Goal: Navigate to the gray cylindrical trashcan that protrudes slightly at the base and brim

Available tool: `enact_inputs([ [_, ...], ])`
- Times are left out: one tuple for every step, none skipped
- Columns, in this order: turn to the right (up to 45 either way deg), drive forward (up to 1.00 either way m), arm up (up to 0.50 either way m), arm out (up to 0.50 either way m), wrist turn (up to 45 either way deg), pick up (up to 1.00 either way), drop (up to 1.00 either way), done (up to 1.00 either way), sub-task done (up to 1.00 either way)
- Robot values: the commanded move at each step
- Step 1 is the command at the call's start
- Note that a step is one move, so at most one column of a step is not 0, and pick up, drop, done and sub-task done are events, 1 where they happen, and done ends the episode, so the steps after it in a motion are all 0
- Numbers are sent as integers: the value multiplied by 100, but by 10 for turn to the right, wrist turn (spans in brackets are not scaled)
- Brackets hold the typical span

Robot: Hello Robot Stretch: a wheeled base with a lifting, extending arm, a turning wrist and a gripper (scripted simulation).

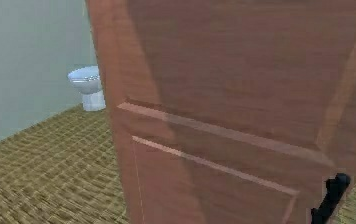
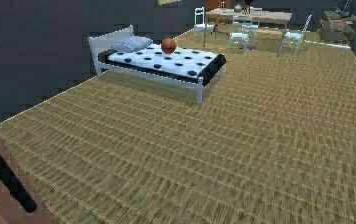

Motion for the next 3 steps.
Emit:
enact_inputs([
  [-450,0,0,0,0,0,0,0,0],
  [-30,0,0,0,0,0,0,0,0],
  [0,75,0,0,0,0,0,0,0],
])
